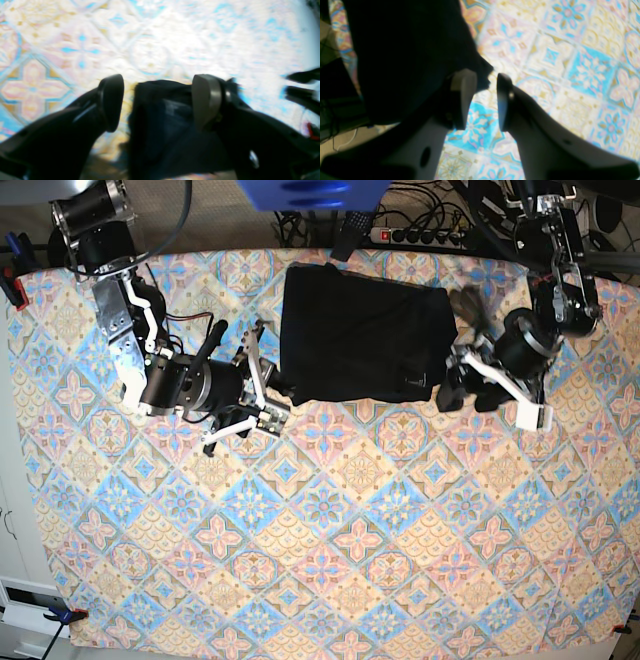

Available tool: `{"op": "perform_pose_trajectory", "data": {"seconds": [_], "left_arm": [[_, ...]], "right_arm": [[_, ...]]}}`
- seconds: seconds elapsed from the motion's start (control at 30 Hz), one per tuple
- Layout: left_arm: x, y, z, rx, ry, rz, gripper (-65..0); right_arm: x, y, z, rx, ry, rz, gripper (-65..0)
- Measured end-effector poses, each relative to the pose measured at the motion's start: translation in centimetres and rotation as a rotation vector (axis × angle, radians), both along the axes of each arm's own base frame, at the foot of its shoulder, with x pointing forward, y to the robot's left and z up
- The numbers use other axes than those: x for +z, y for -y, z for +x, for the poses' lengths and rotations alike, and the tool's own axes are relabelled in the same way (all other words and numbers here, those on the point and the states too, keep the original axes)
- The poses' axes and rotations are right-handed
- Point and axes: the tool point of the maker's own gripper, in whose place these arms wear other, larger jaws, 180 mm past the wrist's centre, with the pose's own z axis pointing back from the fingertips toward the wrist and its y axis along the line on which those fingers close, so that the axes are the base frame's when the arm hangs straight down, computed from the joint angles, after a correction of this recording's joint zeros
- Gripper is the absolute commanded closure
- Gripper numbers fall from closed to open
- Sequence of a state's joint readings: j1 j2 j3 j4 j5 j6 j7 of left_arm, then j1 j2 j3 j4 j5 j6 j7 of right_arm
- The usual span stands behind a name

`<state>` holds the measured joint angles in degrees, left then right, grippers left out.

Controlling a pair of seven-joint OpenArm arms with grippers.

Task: Fold the T-shirt properly
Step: 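Grasp the bundle's side edge with the left gripper and tuck it under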

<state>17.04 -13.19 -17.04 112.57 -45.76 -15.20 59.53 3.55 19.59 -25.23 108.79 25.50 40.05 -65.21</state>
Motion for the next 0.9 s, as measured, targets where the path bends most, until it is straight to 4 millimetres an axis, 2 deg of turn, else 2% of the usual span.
{"op": "perform_pose_trajectory", "data": {"seconds": [0.07,0.13,0.17,0.23,0.3,0.4,0.5,0.57,0.63,0.77,0.9], "left_arm": [[-0.4,1.4,-0.7,0.001,-0.026,-0.077,-42.3],[0.2,2.8,-0.5,0.009,-0.007,-0.167,-41.1],[0.5,3.6,-0.4,0.006,-0.004,-0.208,-38.9],[-0.1,4.9,-0.7,-0.018,-0.046,-0.255,-31.3],[-2.0,6.3,-0.9,-0.038,-0.107,-0.285,-21.4],[-5.0,7.5,-1.0,-0.035,-0.186,-0.336,-10.5],[-7.9,6.1,-0.8,0.03,-0.238,-0.344,-1.0],[-10.0,4.7,-0.6,0.065,-0.283,-0.328,-0.3],[-11.8,4.2,-0.6,0.081,-0.331,-0.329,-1.1],[-13.7,5.4,0.2,0.068,-0.371,-0.347,-1.1],[-13.8,7.0,-0.7,0.016,-0.389,-0.34,-1.0]], "right_arm": [[0.0,-0.1,0.0,0.001,-0.001,0.002,-19.2],[0.0,0.1,0.1,-0.003,0.001,-0.001,-19.2],[0.0,0.1,0.1,-0.004,0.003,-0.002,-19.2],[0.1,0.0,0.1,-0.002,0.003,0.002,-19.2],[0.2,0.1,0.3,-0.004,0.007,0.0,-19.2],[0.4,0.4,0.6,-0.02,0.012,0.008,-19.2],[0.4,1.1,1.0,-0.043,0.018,-0.002,-19.2],[0.4,1.2,1.0,-0.043,0.017,-0.004,-19.2],[0.4,1.0,0.9,-0.042,0.015,0.002,-19.2],[0.4,1.2,0.9,-0.04,0.016,-0.004,-19.2],[0.4,1.1,0.9,-0.04,0.016,-0.001,-19.2]]}}
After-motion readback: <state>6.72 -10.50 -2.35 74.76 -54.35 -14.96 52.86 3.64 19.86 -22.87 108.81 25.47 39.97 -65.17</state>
